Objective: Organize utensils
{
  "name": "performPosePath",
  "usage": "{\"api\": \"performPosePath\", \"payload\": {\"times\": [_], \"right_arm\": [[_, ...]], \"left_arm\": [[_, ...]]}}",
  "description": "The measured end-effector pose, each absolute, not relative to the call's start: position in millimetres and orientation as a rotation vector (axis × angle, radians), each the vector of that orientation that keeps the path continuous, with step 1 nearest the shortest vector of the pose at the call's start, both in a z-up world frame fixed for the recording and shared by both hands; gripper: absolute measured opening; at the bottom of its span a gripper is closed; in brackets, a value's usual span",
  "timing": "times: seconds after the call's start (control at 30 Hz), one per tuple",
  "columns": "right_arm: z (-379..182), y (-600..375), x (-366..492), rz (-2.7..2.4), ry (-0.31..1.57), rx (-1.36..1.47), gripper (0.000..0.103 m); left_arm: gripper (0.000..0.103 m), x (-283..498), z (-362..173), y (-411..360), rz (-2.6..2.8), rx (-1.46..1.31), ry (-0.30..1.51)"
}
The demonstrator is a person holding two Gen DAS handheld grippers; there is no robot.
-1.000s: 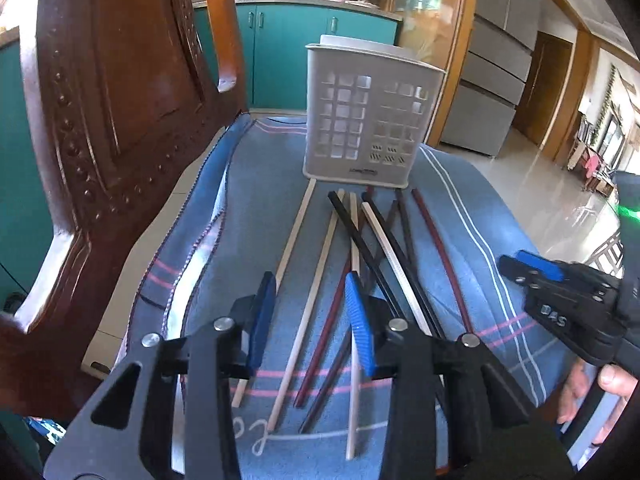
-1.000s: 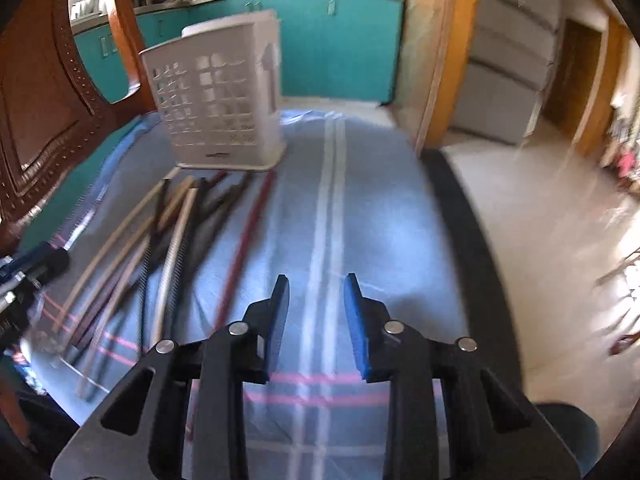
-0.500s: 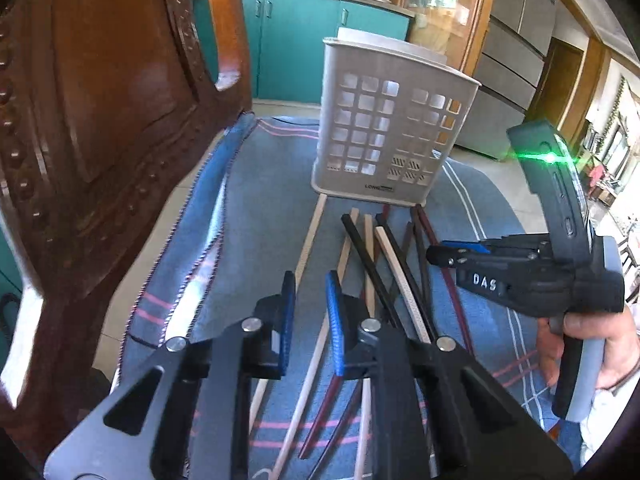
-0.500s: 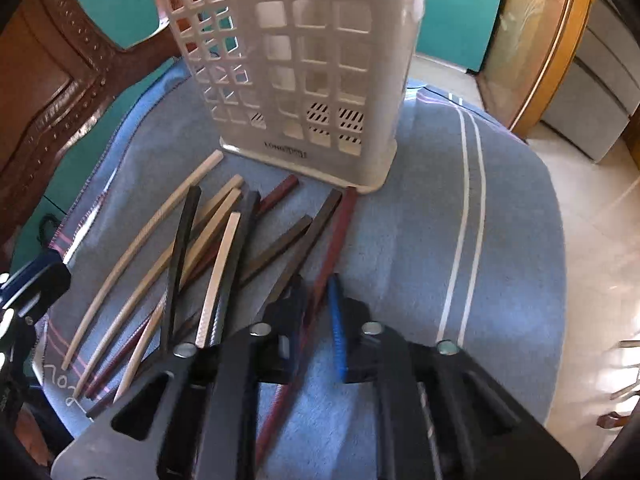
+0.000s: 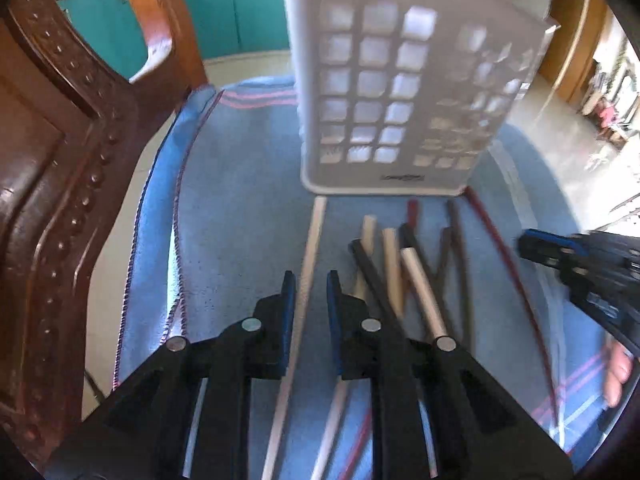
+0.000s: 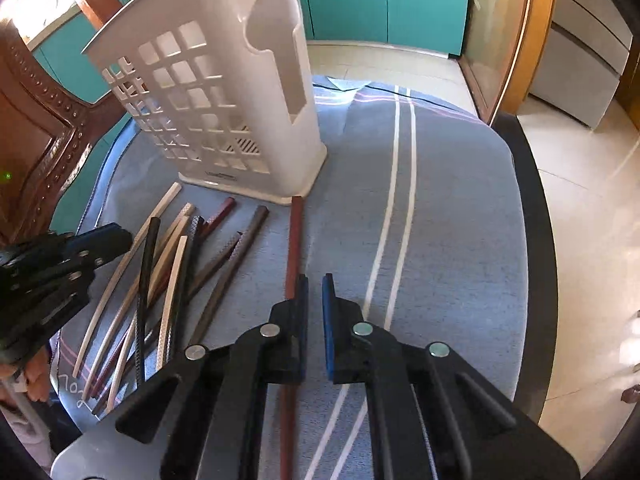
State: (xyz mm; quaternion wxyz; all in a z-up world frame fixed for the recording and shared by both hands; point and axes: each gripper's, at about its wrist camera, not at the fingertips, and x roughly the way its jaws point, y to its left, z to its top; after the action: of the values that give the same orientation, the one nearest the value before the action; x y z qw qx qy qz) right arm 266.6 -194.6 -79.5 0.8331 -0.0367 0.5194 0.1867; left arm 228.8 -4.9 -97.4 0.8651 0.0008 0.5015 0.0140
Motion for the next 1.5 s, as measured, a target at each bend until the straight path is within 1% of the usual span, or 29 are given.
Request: {"api": "performPosePath", "payload": {"times": [0.2,0.27,0.3,0.37,0.4,0.53,0.77,0.87,0.9,0.93,1.0,1.07,1.27,1.33,1.5], "right_arm": [[-82.6,-194.7,259.5,0.411,1.097,-0.06,0.011],[-78.2,-188.9,251.9,0.422,1.074,-0.049,0.016],[-76.7,-186.2,251.2,0.42,1.058,-0.054,0.022],[-75.0,-182.0,250.0,0.409,1.046,-0.064,0.029],[-77.4,-178.7,250.9,0.403,1.05,-0.069,0.03],[-89.3,-168.6,251.2,0.385,1.069,-0.094,0.031],[-94.3,-156.2,249.7,0.333,1.024,-0.167,0.031],[-95.5,-155.1,249.0,0.326,1.021,-0.165,0.03],[-95.7,-154.5,248.1,0.317,1.019,-0.162,0.024],[-96.0,-156.1,247.9,0.31,1.018,-0.157,0.016],[-96.3,-160.5,248.5,0.318,1.029,-0.134,0.007],[-94.9,-169.0,247.4,0.332,1.043,-0.103,0.007],[-85.6,-188.8,247.6,0.385,1.067,-0.055,0.006],[-79.4,-194.8,248.1,0.4,1.065,-0.049,0.006],[-79.7,-199.6,250.0,0.405,1.079,-0.053,0.007]], "left_arm": [[0.017,234.9,-108.4,-8.7,0.071,0.005,1.071],[0.019,233.5,-108.7,-10.7,0.081,0.005,1.066],[0.02,232.7,-108.5,-11.3,0.084,0.002,1.063],[0.022,231.1,-109.5,-11.1,0.096,-0.009,1.054],[0.023,230.2,-109.6,-11.0,0.102,-0.012,1.05],[0.025,224.3,-108.3,-17.9,0.111,0.006,1.04],[0.028,213.9,-112.8,-22.4,0.101,0.014,1.026],[0.027,202.3,-112.0,-22.3,0.103,0.017,1.018],[0.025,201.6,-111.0,-20.9,0.103,-0.001,1.018],[0.02,200.7,-111.6,-19.1,0.096,-0.027,1.019],[0.013,198.4,-112.0,-20.1,0.094,-0.036,1.016],[0.009,195.9,-112.4,-22.6,0.099,-0.031,1.014],[0.008,182.8,-111.8,-19.8,0.055,-0.1,1.039],[0.007,175.2,-110.4,-17.6,0.031,-0.131,1.047],[0.007,161.3,-103.1,-11.8,0.012,-0.157,1.041]]}}
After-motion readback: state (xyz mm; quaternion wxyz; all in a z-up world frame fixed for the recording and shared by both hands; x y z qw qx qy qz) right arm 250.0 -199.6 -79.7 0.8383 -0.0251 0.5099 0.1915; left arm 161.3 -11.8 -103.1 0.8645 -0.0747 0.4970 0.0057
